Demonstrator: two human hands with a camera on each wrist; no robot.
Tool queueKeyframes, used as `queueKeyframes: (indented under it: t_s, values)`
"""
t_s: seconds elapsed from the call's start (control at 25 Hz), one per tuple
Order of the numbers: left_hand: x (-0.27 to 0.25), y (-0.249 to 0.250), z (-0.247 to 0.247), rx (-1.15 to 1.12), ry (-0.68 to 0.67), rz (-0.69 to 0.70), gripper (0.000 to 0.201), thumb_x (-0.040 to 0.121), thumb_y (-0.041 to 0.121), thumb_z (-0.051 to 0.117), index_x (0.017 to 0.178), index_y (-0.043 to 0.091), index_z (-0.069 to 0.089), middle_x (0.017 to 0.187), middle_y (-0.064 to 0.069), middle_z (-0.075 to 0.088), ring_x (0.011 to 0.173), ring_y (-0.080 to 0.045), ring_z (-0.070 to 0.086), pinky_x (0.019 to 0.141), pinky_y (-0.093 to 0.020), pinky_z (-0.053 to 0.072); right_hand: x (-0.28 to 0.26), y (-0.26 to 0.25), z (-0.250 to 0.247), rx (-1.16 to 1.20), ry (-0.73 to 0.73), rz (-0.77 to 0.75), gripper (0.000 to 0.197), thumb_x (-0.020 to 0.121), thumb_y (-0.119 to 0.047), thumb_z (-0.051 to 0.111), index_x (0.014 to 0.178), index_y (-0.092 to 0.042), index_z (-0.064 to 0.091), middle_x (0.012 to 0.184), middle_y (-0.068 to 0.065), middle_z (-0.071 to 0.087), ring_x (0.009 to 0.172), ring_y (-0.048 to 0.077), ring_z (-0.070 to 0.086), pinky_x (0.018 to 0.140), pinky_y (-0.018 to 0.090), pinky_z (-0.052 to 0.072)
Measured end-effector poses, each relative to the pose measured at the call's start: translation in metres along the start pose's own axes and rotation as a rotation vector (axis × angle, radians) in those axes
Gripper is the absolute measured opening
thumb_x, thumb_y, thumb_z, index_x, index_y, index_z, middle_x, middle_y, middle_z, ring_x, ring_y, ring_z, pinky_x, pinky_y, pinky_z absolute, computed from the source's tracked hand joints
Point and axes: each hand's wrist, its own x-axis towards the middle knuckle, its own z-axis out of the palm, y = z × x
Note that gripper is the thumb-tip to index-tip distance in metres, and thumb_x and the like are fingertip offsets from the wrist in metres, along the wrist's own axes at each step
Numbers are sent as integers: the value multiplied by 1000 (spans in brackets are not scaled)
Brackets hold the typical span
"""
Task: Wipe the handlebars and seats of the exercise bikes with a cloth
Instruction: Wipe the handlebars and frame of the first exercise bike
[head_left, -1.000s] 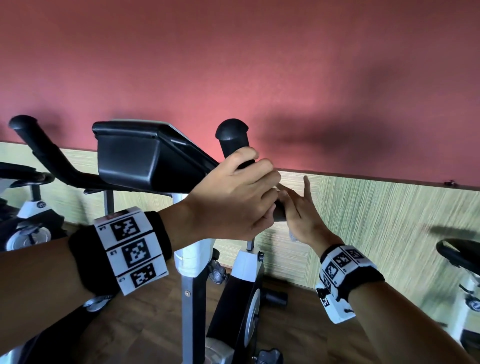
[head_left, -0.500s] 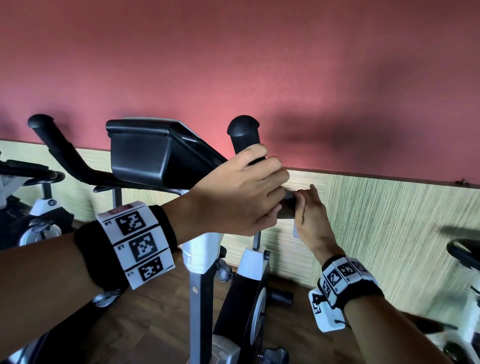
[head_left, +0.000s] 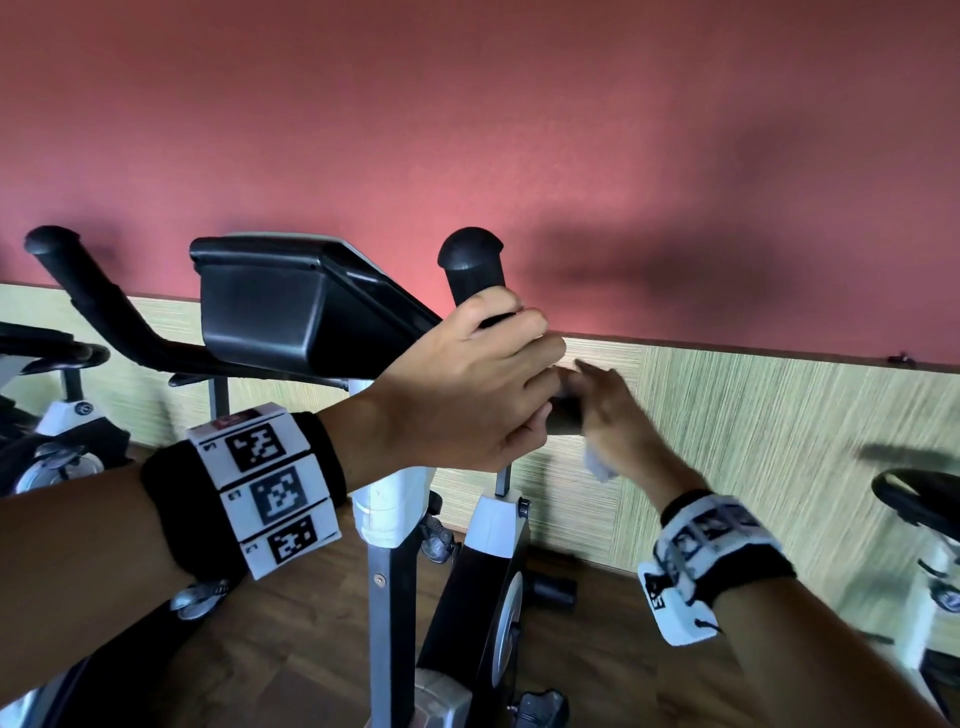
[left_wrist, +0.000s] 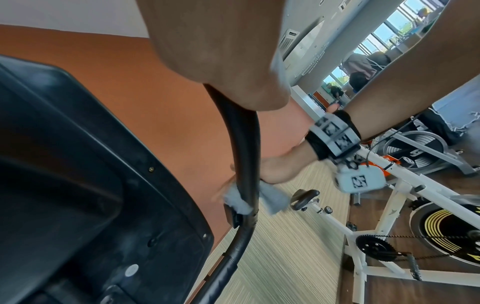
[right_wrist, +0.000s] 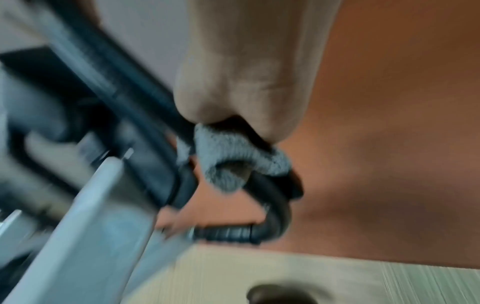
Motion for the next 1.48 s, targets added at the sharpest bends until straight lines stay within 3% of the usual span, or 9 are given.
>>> queueKeyframes:
  t_s: [0.12, 0.4, 0.64, 0.84, 0.96, 1.04, 1.12, 1.24, 1.48]
  values:
    - [0, 1, 1, 6, 7, -27, 27, 90, 27, 55, 69, 10, 58, 75, -3, 53, 79, -24, 48, 94, -40, 38, -12, 1, 27, 20, 52, 70, 61, 106, -46, 12, 123, -29, 67, 131, -14, 59, 133, -3, 43, 122, 21, 1]
    - [-2, 1, -6, 18, -103, -3, 32, 93, 28, 51, 71, 9, 63, 79, -4, 55, 85, -25, 47, 96, -42, 38, -18, 50, -17, -420, -169, -220, 64, 108, -53, 10, 153, -22, 43, 155, -8, 46, 153, 14, 25, 128, 45, 5]
    - [0, 1, -8, 4, -95, -17, 30, 92, 28, 52, 71, 9, 63, 80, -4, 56, 85, -26, 50, 96, -42, 36, -35, 37, 14, -67, 75, -46, 45, 111, -28, 32, 146, -8, 52, 147, -9, 45, 153, 13, 23, 125, 21, 15]
    - [0, -1, -8, 11, -103, 10, 29, 92, 28, 53, 72, 10, 62, 81, -4, 54, 86, -25, 45, 95, -42, 37, -61, -9, 14, 161, 410, 218, 36, 112, -22, 34, 114, -2, 64, 100, 13, 72, 92, 8, 70, 74, 10, 49]
    - [0, 1, -9, -3, -92, -24, 29, 92, 27, 53, 71, 9, 62, 80, -5, 53, 86, -25, 46, 95, -42, 37, -33, 5, -6, 144, 576, 231, 46, 110, -29, 33, 107, 0, 68, 103, 14, 71, 106, 28, 66, 97, 23, 48]
    - [1, 2, -8, -9, -82, -38, 28, 91, 27, 53, 71, 9, 62, 79, -5, 53, 86, -26, 46, 95, -42, 36, -18, 3, -1, 50, 421, 187, 47, 111, -29, 31, 112, -2, 69, 111, 11, 71, 115, 25, 60, 111, 42, 42]
    - [0, 3, -9, -12, -90, -41, 28, 91, 27, 53, 71, 9, 62, 80, -5, 54, 87, -26, 45, 95, -42, 36, -20, -11, 18, 62, 265, 136, 39, 112, -14, 33, 113, 0, 69, 112, 6, 69, 123, 8, 49, 119, 27, 27]
    - [1, 4, -7, -15, -74, -52, 29, 91, 27, 53, 70, 9, 62, 79, -5, 56, 85, -28, 52, 95, -42, 36, -30, -39, 26, 248, 298, 217, 37, 112, -11, 35, 111, 2, 69, 101, -5, 65, 100, -19, 52, 89, 6, 37]
    - [0, 7, -4, -69, -12, -93, 29, 92, 23, 53, 68, 8, 61, 76, -5, 55, 81, -29, 55, 96, -41, 37, -28, -63, 15, 291, 142, 96, 49, 112, -21, 35, 64, -22, 44, 49, -17, 49, 47, 3, 44, 53, 16, 28]
